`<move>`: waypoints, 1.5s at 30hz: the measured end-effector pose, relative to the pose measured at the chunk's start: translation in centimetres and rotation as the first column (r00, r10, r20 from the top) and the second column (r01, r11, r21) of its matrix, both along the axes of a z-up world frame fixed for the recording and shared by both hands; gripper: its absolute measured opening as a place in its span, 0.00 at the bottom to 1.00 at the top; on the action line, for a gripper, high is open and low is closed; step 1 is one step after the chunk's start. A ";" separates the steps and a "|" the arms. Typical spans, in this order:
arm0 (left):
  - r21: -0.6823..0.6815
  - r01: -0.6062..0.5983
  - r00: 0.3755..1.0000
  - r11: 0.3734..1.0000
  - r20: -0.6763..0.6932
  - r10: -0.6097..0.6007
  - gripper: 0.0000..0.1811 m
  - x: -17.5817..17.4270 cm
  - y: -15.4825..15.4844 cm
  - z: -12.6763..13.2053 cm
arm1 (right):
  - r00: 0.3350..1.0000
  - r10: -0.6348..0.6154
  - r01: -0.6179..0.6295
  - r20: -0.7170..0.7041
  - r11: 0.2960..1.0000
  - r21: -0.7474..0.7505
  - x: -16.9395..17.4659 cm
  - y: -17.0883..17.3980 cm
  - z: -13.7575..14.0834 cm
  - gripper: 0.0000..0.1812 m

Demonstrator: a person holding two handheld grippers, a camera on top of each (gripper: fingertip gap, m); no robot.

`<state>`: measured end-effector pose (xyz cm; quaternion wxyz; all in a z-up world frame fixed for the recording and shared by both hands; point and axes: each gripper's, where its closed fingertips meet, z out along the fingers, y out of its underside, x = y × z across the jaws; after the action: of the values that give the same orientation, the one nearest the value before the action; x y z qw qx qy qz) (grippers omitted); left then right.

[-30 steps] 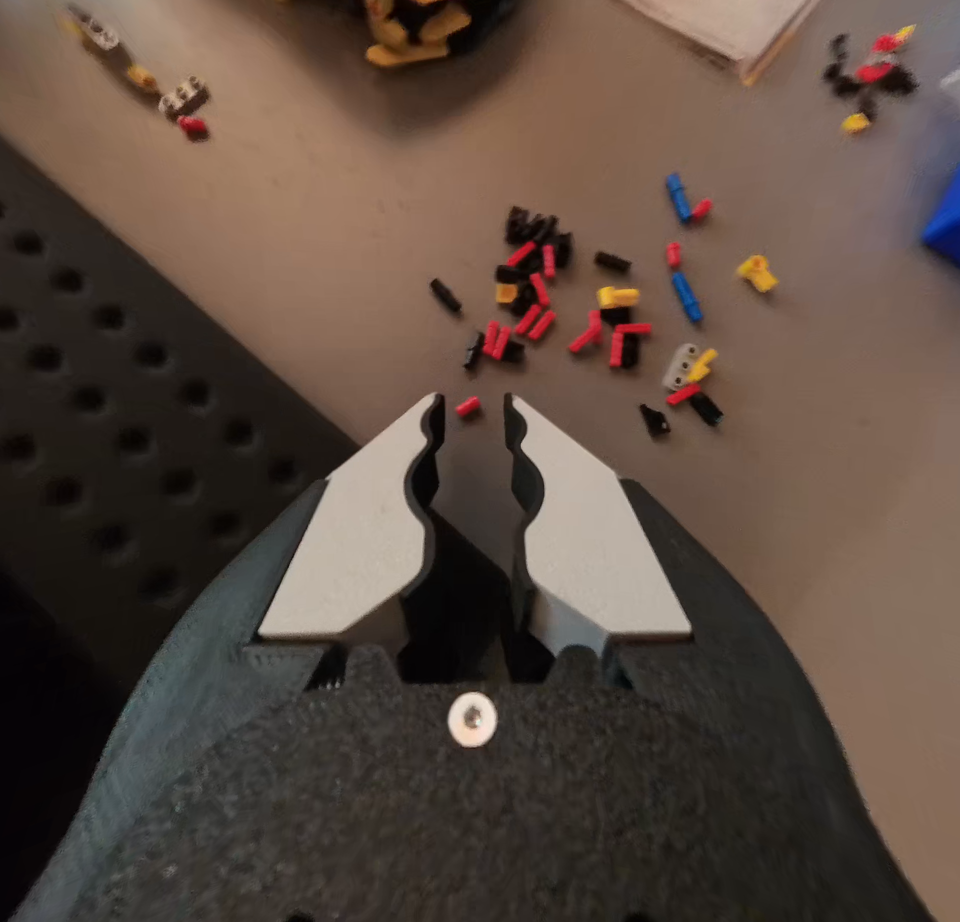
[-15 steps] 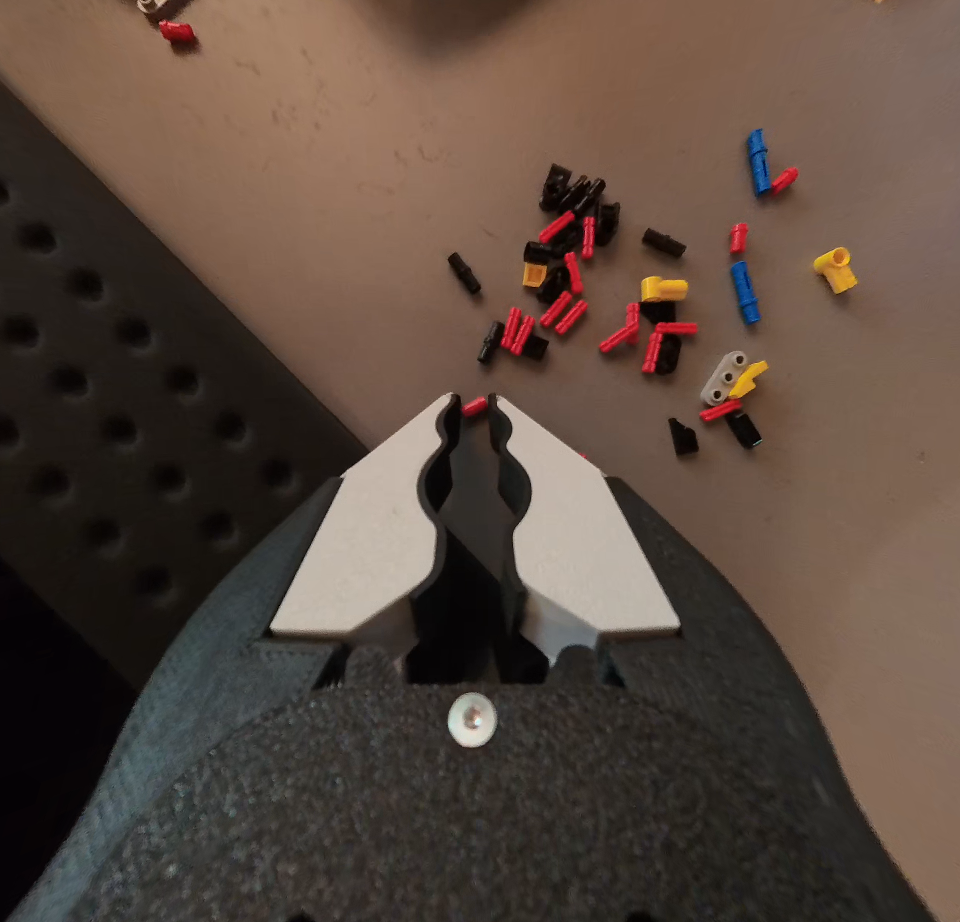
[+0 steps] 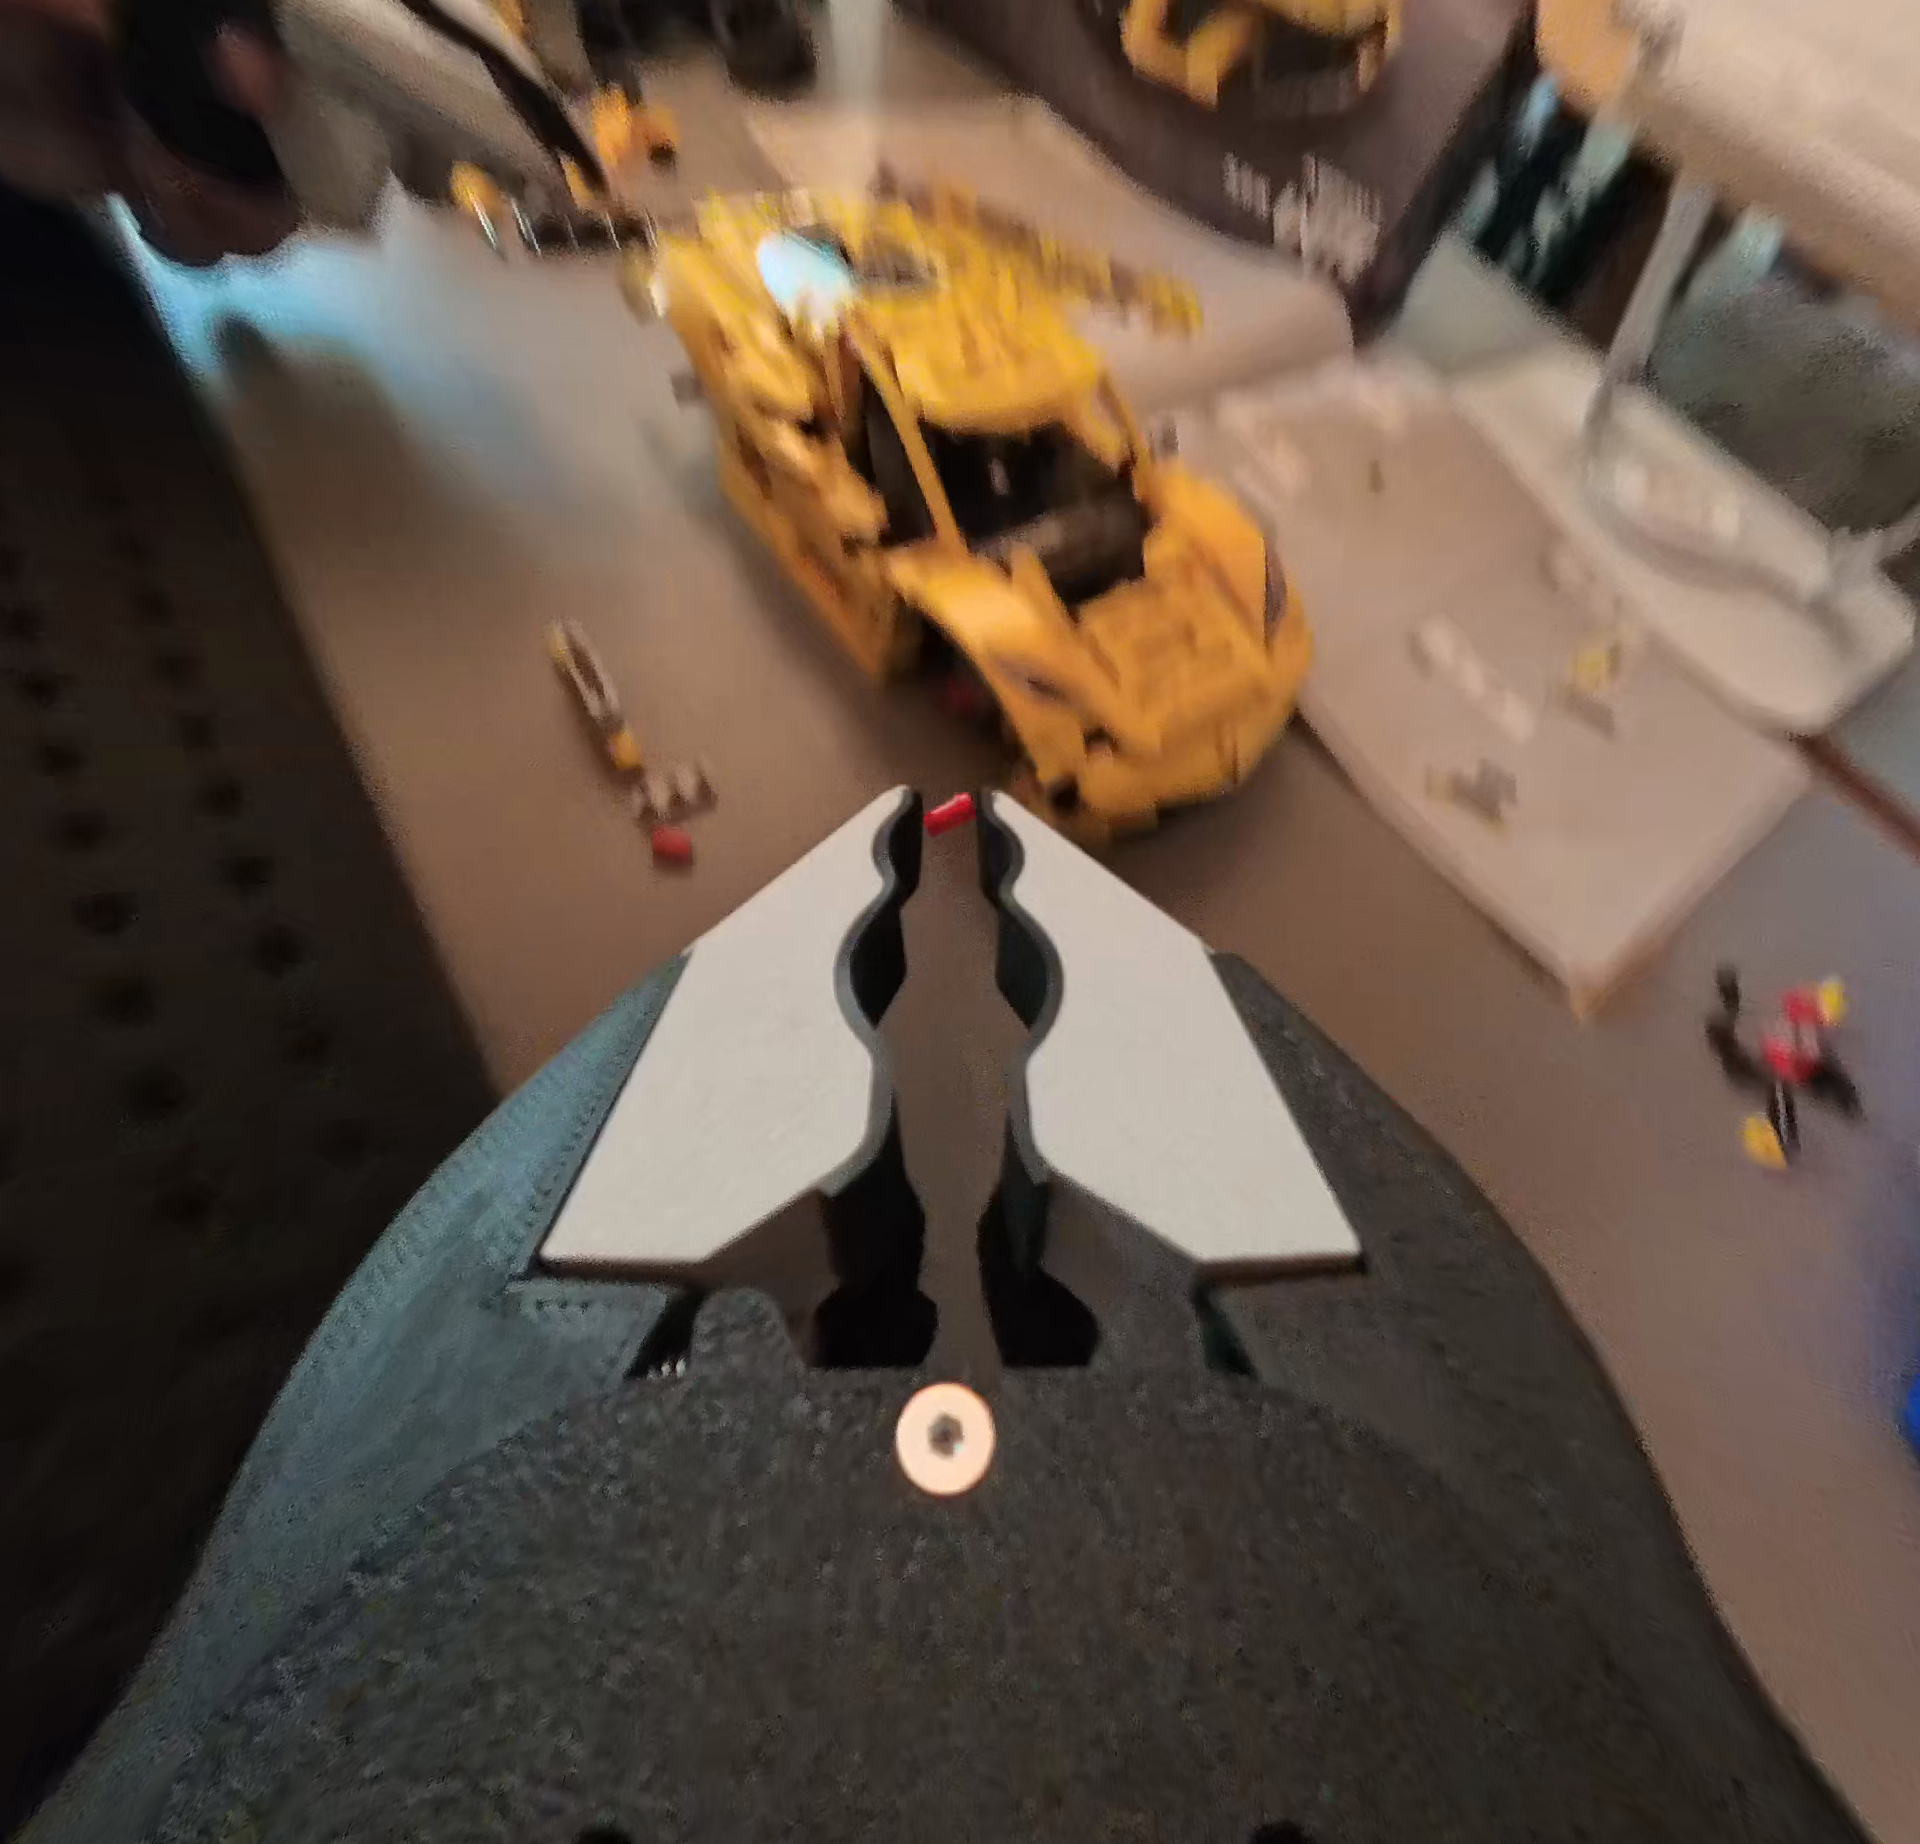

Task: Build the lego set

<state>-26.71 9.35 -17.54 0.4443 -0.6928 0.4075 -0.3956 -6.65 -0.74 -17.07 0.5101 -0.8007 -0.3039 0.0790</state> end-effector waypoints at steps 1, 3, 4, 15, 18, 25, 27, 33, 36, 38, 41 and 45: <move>0.000 -0.001 1.000 1.000 0.000 0.001 0.12 0.0 0.0 0.0 | 0.999 0.028 -0.026 -0.032 0.998 0.052 -1.4 1.3 0.9 0.05; 0.005 0.003 1.000 1.000 0.001 -0.003 0.12 0.1 0.0 0.1 | 0.992 0.084 -0.074 -0.098 0.992 0.099 -4.2 3.3 2.3 0.05; 0.008 0.007 1.000 1.000 0.002 -0.007 0.12 0.1 -0.2 0.2 | 0.985 0.109 -0.095 -0.136 0.989 0.109 -5.6 4.0 2.9 0.05; 0.100 0.148 0.985 0.984 0.071 -0.156 0.12 3.1 -3.8 2.7 | 0.921 0.167 -0.089 -0.352 0.970 0.225 -10.8 5.1 5.2 0.05; 0.201 0.140 0.989 0.970 0.009 -0.145 0.13 4.7 -5.0 3.0 | 0.882 0.178 -0.124 -0.437 0.981 0.149 -11.3 5.0 4.8 0.05; 0.469 0.098 0.993 0.878 -0.105 -0.054 0.15 7.2 -5.9 4.0 | 0.735 0.147 -0.206 -0.662 0.978 -0.012 -12.0 5.0 3.8 0.05; 0.522 0.099 0.990 0.847 -0.134 -0.034 0.15 7.5 -5.9 4.1 | 0.699 0.136 -0.223 -0.702 0.974 -0.032 -12.0 5.0 3.8 0.05; 0.694 0.131 0.962 0.708 -0.261 0.078 0.12 8.0 -5.8 3.0 | 0.634 0.125 -0.279 -0.763 0.957 -0.076 -12.6 4.7 3.6 0.05; 0.768 0.133 0.959 0.627 -0.260 0.116 0.05 8.1 -6.2 3.5 | 0.629 0.121 -0.292 -0.768 0.952 -0.089 -12.7 4.6 3.4 0.05; 0.774 0.136 0.953 0.618 -0.273 0.133 0.05 8.0 -6.0 3.2 | 0.628 0.138 -0.314 -0.766 0.945 -0.087 -13.2 4.4 3.4 0.05; 0.779 0.141 0.952 0.611 -0.276 0.131 0.05 8.0 -6.1 3.2 | 0.655 0.148 -0.308 -0.741 0.948 -0.083 -13.3 4.4 3.2 0.05; 0.801 0.150 0.948 0.580 -0.283 0.145 0.05 8.1 -6.2 3.2 | 0.663 0.143 -0.307 -0.735 0.947 -0.093 -13.4 4.4 2.9 0.05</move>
<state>-18.56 3.13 -14.35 0.6397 -0.4649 0.6102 -0.0479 -20.03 3.65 -14.17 0.4873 -0.7102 -0.1669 0.4799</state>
